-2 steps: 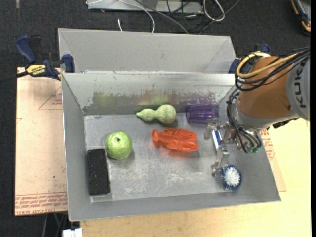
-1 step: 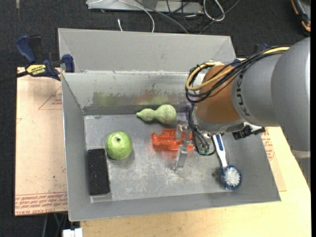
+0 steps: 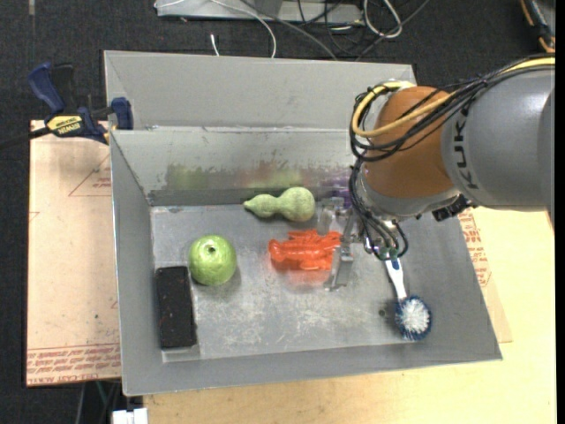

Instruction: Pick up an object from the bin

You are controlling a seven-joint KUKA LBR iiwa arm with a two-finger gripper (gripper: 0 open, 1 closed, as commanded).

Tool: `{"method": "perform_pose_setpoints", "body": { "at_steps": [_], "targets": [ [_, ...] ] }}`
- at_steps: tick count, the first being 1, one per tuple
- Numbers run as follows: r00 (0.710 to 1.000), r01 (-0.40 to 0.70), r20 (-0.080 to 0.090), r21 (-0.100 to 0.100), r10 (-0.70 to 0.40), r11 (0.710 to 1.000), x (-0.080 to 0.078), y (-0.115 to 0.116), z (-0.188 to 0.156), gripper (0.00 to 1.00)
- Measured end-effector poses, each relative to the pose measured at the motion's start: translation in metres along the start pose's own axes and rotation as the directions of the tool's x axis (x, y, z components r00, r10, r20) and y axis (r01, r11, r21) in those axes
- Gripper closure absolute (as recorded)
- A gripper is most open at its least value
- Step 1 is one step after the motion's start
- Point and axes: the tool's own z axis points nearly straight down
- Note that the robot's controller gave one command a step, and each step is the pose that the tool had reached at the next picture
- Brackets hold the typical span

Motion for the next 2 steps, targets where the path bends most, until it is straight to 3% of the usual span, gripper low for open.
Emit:
{"method": "perform_pose_setpoints", "body": {
  "at_steps": [1, 2],
  "targets": [
    [0.988, -0.152, -0.005, -0.002, 0.152, 0.988, -0.002, -0.004, 0.065, 0.0],
    [0.999, -0.036, 0.005, -0.001, 0.036, 0.999, -0.012, -0.007, 0.069, 0.0]
  ]
}}
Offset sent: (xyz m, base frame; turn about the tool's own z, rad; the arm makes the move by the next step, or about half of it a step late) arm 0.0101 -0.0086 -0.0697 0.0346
